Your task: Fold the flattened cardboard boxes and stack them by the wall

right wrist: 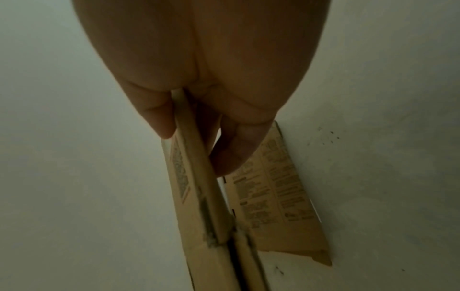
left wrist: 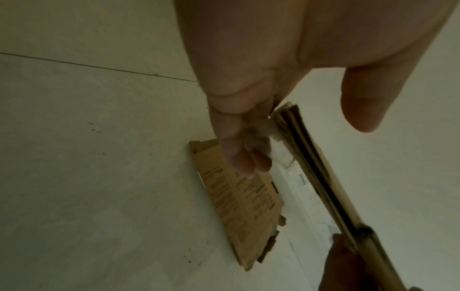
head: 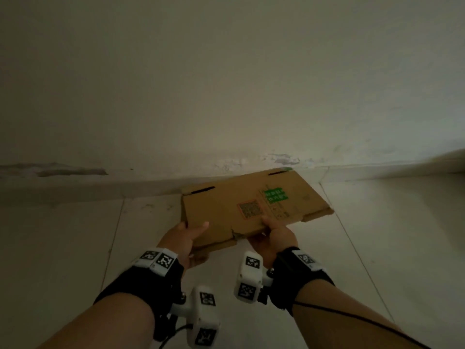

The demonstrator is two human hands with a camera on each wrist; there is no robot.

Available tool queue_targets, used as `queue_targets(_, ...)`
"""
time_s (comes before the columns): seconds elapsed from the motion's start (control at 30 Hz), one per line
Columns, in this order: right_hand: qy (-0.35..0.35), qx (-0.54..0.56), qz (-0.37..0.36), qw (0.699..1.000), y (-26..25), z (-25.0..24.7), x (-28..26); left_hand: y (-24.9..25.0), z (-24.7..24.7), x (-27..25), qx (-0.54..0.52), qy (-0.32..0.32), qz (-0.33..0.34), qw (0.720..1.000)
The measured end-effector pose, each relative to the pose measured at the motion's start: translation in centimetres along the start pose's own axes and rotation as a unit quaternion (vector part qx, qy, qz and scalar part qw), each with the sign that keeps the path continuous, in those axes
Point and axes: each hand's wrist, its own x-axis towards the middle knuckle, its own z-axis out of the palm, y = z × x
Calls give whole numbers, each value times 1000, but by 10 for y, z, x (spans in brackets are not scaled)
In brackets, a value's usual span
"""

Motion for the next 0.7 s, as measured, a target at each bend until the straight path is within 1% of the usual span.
queue_targets(0.1,23,14,22,999,22,-3,31,-10,-12,23,7,14,-13,1000)
queue_targets(0.2,37,14,44,998,38,-7,61,-20,-20,46,16,30,4,999)
queue_targets(0.27,43,9,45,998,45,-8,77,-29,-25,61,40,40,7,998)
queue_targets(0.4,30,8,48,998,55,0,105,-39,-30,84,65,47,16,997)
queue_targets(0.53,36,-33,69,996,65,10,141,-43,-35,111,107,62,39,992)
queue_targets(0.6,27,-63,76,995,69,16,152,-42,-36,118,110,67,40,991)
queue_targets(0.67,33,-130,103,986,68,16,161,-44,-39,128,109,75,33,991)
queue_targets(0.7,42,-170,126,977,66,18,159,-43,-40,128,110,77,36,990)
